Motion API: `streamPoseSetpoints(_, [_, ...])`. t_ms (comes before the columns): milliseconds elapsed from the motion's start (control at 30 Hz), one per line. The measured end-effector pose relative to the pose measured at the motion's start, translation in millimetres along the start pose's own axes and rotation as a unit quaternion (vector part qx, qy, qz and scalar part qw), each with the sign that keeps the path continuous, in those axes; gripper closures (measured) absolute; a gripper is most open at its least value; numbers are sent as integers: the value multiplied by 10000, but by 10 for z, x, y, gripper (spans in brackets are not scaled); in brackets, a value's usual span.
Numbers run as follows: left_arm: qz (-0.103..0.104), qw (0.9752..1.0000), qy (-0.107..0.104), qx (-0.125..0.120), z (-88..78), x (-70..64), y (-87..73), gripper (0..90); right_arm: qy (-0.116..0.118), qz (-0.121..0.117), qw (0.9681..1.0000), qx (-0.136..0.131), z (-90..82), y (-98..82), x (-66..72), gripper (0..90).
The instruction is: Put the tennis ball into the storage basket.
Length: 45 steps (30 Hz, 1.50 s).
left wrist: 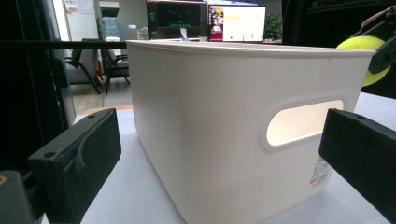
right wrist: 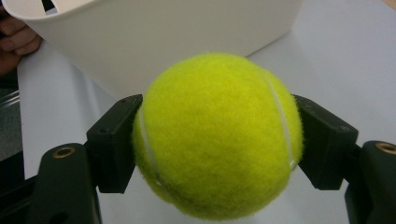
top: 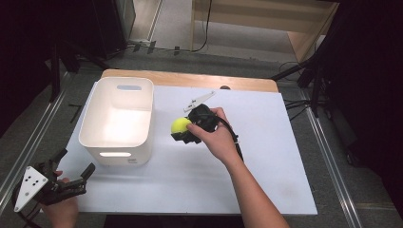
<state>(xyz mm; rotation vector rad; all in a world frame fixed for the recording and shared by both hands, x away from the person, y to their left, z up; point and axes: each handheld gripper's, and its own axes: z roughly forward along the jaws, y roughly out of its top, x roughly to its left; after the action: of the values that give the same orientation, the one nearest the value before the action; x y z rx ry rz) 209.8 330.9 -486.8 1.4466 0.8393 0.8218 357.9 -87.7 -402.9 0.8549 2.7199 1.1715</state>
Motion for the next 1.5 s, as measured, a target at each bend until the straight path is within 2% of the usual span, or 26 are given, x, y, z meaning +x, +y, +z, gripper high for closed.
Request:
streamPoseSetpoints(633, [-3, 10000, -28, 39, 7, 5, 3, 0, 122, -158, 9997, -148, -89, 214, 20, 236])
streamPoseSetpoints(1500, [-21, 9998, -58, 164, 21, 17, 13, 0, 223, -400, 9986, -272, -55, 517, 117, 235])
